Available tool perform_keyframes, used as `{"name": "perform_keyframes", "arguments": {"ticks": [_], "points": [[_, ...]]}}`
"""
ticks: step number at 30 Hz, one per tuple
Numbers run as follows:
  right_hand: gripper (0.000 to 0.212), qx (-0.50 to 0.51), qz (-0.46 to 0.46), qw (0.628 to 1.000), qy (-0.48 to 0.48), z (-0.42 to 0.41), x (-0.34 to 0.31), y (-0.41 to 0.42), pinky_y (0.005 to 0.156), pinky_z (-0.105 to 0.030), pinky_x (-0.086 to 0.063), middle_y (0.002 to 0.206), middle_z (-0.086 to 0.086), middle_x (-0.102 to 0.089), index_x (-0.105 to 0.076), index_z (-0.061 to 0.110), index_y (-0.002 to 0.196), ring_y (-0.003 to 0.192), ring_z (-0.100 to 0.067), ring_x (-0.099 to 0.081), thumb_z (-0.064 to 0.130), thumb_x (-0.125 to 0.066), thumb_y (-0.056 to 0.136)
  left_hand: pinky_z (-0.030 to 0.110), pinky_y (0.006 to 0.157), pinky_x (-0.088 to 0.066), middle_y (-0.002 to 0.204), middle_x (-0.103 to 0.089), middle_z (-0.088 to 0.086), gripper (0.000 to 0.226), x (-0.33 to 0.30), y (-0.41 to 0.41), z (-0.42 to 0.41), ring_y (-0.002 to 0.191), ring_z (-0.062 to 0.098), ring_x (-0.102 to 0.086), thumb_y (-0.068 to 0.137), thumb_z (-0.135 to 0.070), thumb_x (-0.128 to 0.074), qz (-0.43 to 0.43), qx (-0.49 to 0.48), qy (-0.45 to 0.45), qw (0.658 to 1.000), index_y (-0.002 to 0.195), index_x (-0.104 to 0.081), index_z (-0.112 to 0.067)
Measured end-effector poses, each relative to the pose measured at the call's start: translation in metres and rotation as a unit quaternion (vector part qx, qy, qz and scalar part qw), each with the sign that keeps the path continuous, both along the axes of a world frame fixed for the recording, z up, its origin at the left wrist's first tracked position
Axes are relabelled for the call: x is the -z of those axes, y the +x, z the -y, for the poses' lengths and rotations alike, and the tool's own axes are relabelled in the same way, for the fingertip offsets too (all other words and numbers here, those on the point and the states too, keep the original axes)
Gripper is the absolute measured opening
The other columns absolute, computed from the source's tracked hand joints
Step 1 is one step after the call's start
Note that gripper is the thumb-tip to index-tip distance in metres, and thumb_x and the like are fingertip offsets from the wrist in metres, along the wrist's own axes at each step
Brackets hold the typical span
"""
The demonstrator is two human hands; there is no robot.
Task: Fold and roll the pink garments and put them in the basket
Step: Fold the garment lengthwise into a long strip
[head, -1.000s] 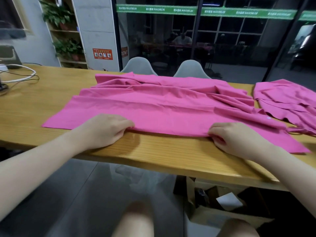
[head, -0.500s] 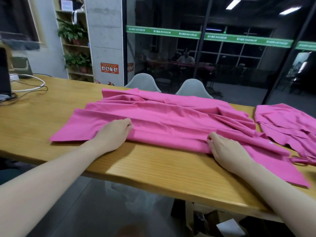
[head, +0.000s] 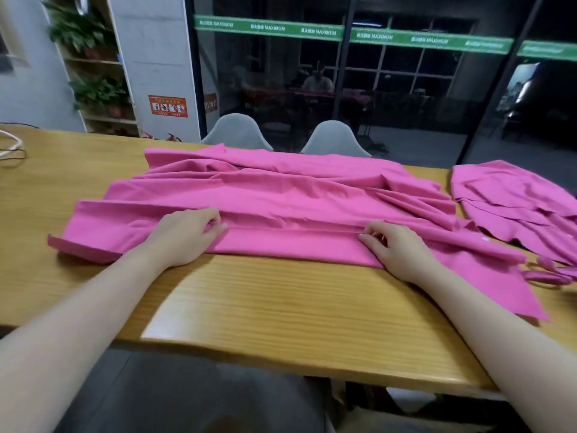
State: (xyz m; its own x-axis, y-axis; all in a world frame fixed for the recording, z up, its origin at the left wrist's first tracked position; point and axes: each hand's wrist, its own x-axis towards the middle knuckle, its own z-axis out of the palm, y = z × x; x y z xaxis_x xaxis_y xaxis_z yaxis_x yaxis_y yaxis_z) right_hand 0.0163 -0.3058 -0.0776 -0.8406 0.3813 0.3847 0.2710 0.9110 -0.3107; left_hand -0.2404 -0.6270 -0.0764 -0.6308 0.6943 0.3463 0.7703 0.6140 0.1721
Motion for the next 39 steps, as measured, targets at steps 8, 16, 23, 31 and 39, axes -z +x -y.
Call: {"name": "perform_keyframes", "arguments": {"ticks": [8, 16, 23, 31, 39], "points": [[0.013, 0.0, 0.007, 1.0, -0.03, 0.009, 0.0, 0.016, 0.072, -0.035, -0.043, 0.083, 0.015, -0.062, -0.057, 0.04, 0.086, 0.087, -0.017, -0.059, 0.042, -0.057, 0.1, 0.038, 0.07, -0.043, 0.083, -0.064, -0.009, 0.027, -0.004, 0.017, 0.011, 0.084, 0.027, -0.062, 0.1, -0.053, -0.048, 0.054, 0.006, -0.003, 0.998, 0.089, -0.052, -0.028], [0.027, -0.013, 0.031, 0.999, -0.038, 0.048, -0.004, 0.072, 0.071, -0.038, -0.048, 0.075, 0.016, -0.061, -0.054, 0.037, 0.074, 0.077, -0.013, -0.058, 0.04, -0.056, 0.1, 0.039, 0.071, -0.045, 0.081, -0.06, -0.004, 0.034, -0.001, 0.081, 0.051, 0.083, 0.03, -0.06, 0.102, -0.054, -0.044, 0.057, -0.019, -0.04, 0.997, 0.082, -0.049, -0.026], [0.026, -0.043, 0.03, 0.997, -0.061, 0.079, 0.001, 0.128, 0.071, -0.041, -0.049, 0.072, 0.01, -0.061, -0.056, 0.031, 0.078, 0.074, -0.013, -0.058, 0.043, -0.054, 0.102, 0.038, 0.068, -0.047, 0.071, -0.057, -0.006, 0.037, -0.002, 0.126, 0.093, 0.072, 0.023, -0.057, 0.104, -0.049, -0.043, 0.07, -0.007, -0.039, 0.997, 0.078, -0.044, -0.023], [0.024, 0.029, 0.118, 0.991, -0.055, 0.063, -0.06, 0.081, 0.072, -0.033, -0.038, 0.078, 0.005, -0.058, -0.059, 0.024, 0.081, 0.08, -0.023, -0.055, 0.029, -0.054, 0.104, 0.046, 0.092, -0.047, 0.111, -0.067, 0.009, 0.03, -0.056, 0.091, 0.053, 0.103, 0.032, -0.06, 0.109, -0.035, -0.035, 0.082, -0.014, -0.007, 0.997, 0.095, -0.057, -0.02], [0.022, 0.074, 0.119, 0.99, -0.025, 0.007, -0.051, 0.009, 0.086, -0.043, -0.052, 0.107, -0.009, -0.071, -0.057, 0.028, 0.08, 0.101, -0.034, -0.063, 0.034, -0.052, 0.101, 0.043, 0.094, -0.048, 0.125, -0.066, 0.015, 0.033, -0.047, 0.027, -0.021, 0.113, 0.034, -0.061, 0.108, -0.027, -0.035, 0.008, -0.03, -0.072, 0.997, 0.111, -0.064, -0.011]]}}
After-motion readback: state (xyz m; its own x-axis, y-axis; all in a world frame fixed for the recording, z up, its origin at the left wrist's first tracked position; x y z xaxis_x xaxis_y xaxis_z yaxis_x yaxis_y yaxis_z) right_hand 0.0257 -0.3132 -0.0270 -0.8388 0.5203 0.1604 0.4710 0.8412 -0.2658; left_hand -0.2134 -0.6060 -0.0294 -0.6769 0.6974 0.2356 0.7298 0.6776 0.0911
